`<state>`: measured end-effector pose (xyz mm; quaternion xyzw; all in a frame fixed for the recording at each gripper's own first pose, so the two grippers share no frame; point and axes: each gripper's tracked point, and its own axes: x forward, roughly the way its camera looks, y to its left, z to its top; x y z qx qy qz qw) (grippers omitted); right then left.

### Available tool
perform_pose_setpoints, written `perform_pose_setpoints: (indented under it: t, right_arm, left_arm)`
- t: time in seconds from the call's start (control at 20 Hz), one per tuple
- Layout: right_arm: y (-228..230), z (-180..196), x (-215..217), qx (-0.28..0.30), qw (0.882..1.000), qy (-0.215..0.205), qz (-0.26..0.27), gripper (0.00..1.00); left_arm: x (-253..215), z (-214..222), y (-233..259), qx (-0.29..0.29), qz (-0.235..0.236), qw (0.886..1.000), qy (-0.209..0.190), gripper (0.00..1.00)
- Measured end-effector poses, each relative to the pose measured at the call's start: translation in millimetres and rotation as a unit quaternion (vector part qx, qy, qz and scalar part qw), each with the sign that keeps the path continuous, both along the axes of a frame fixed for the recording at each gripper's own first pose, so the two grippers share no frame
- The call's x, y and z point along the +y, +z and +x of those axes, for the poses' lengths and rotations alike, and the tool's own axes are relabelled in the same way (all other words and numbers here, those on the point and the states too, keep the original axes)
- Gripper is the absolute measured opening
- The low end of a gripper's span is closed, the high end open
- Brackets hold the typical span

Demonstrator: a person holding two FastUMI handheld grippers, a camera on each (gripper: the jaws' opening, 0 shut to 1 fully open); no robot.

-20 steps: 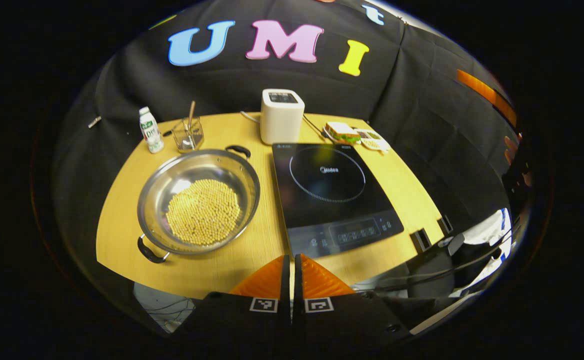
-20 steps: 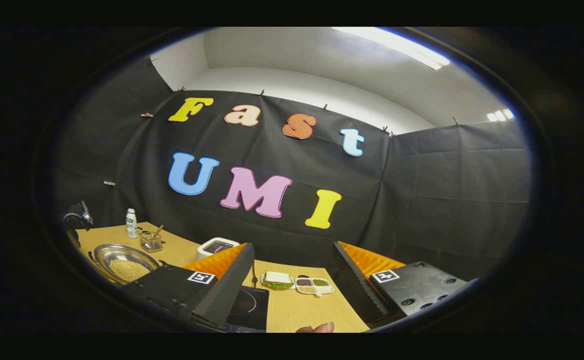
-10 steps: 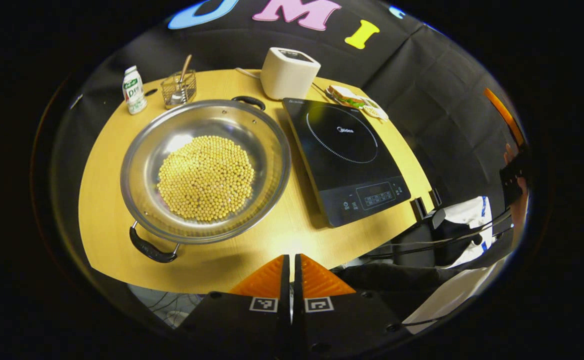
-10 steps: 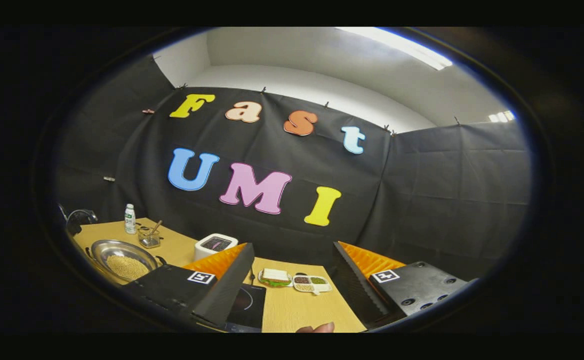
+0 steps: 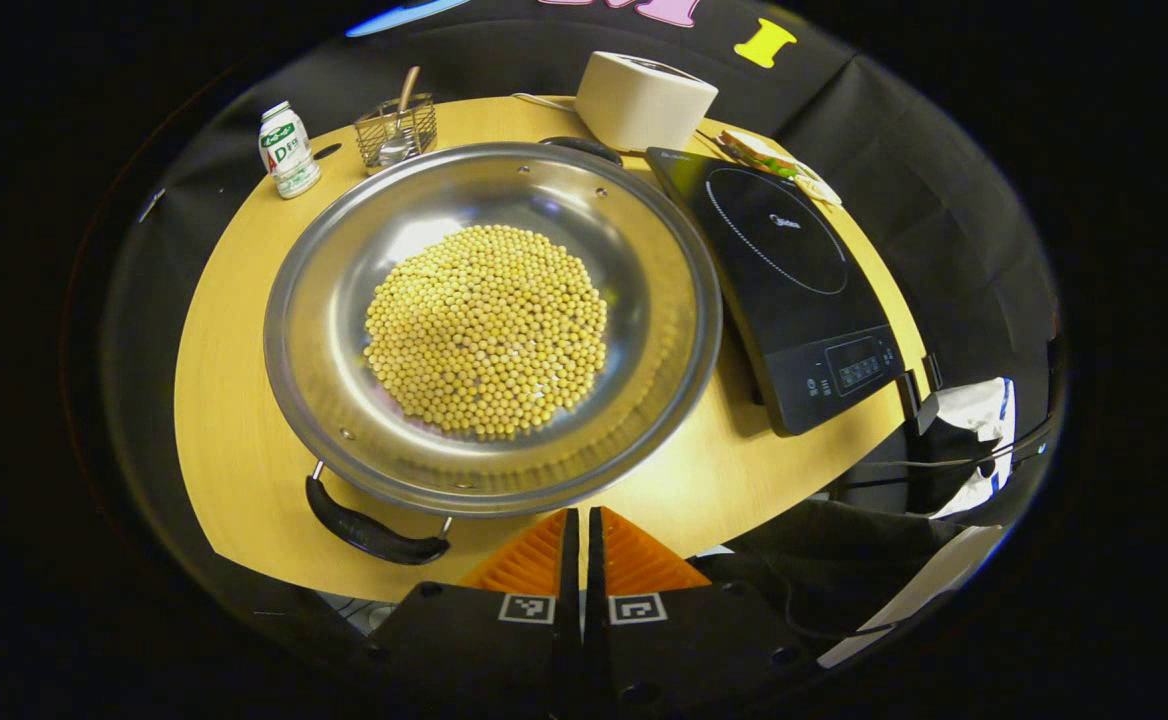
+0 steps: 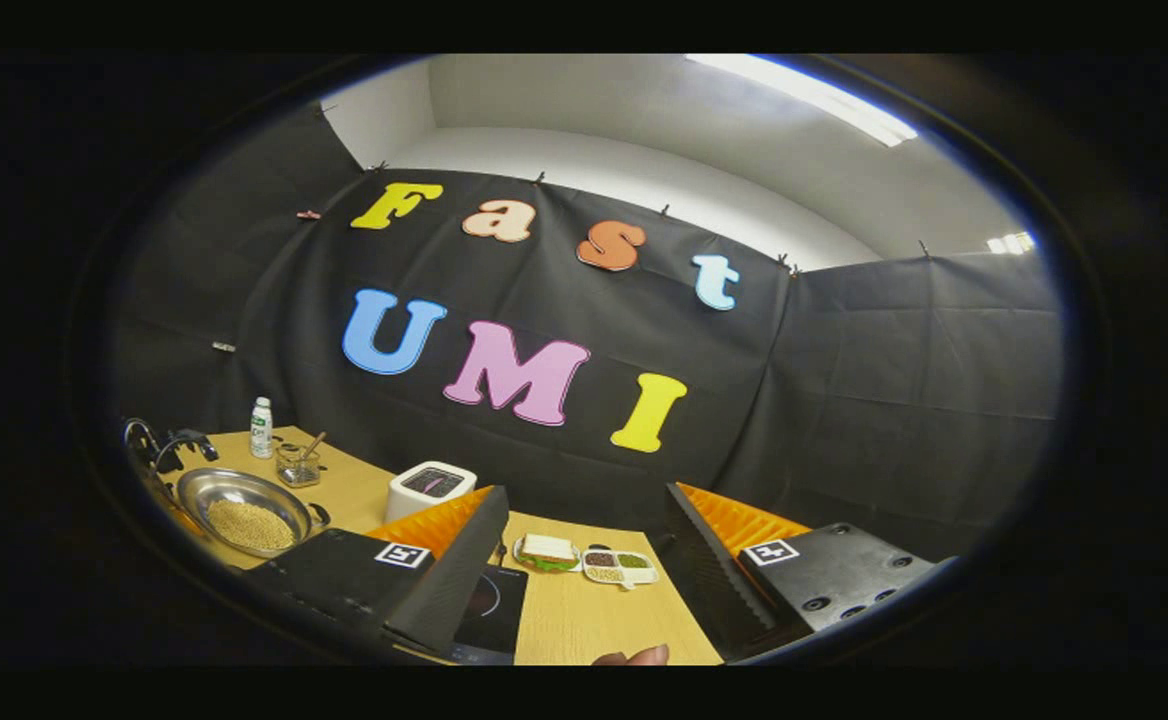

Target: First push the handle of the pot to place it horizontally, then grasp the pot with both hands and set it on the induction cooktop.

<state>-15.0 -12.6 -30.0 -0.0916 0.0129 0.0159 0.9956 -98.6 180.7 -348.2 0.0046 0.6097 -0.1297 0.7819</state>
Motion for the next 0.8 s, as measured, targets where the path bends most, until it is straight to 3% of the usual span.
perform_pose_setpoints:
  t: [0.8]
  right_arm:
    - [-7.8, -2.3, -2.2, 0.012, 1.000, -0.001, -0.006, 0.97]
  left_arm:
    - [57.5, 14.0, -2.7, -0.022, 0.030, 0.998, 0.055, 0.05]
